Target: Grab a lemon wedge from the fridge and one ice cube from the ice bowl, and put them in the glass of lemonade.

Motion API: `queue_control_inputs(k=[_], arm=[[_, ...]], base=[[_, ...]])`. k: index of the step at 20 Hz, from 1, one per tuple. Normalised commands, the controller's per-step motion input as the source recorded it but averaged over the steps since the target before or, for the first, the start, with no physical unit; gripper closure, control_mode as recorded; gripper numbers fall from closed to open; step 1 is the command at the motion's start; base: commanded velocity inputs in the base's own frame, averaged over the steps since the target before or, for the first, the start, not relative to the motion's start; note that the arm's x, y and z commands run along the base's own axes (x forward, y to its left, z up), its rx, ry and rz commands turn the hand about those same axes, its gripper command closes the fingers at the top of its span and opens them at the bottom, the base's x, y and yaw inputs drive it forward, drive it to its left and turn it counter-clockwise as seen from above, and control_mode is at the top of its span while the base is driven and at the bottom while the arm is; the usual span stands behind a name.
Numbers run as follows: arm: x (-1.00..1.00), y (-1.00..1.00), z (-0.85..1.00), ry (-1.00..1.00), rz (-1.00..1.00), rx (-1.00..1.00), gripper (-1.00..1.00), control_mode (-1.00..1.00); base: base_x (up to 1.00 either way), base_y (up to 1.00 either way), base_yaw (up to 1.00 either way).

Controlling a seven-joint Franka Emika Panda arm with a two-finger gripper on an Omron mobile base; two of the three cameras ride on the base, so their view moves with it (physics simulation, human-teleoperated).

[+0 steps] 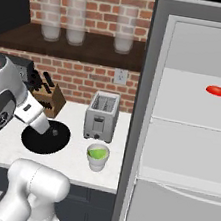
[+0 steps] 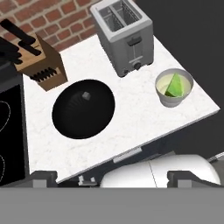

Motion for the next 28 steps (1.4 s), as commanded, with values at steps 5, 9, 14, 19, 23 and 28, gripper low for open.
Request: queue_control_inputs(k=[5, 9, 14, 19, 23, 28], arm=[[0.0, 0.2, 0.26, 0.0, 0.0, 0.0, -1.0, -1.0], [0.0, -0.02, 0.08, 0.0, 0.0, 0.0, -1.0, -1.0], [0.0, -0.02, 0.0, -0.04, 0.0, 0.0, -1.0, -1.0], [-0.08, 0.22, 0.07, -0.36, 0.0, 0.0, -1.0, -1.0], [0.0, 0.0, 0.19, -0.26, 0.06, 0.0, -1.0, -1.0], [0.03, -0.17, 0.22, -0.19, 0.21, 0.0, -1.0, -1.0]], base=[[0.0, 0.0, 0.0], [0.0, 0.0, 0.0], [0.0, 0.0, 0.0], [0.0, 0.0, 0.0], [0.0, 0.0, 0.0], [0.0, 0.0, 0.0]])
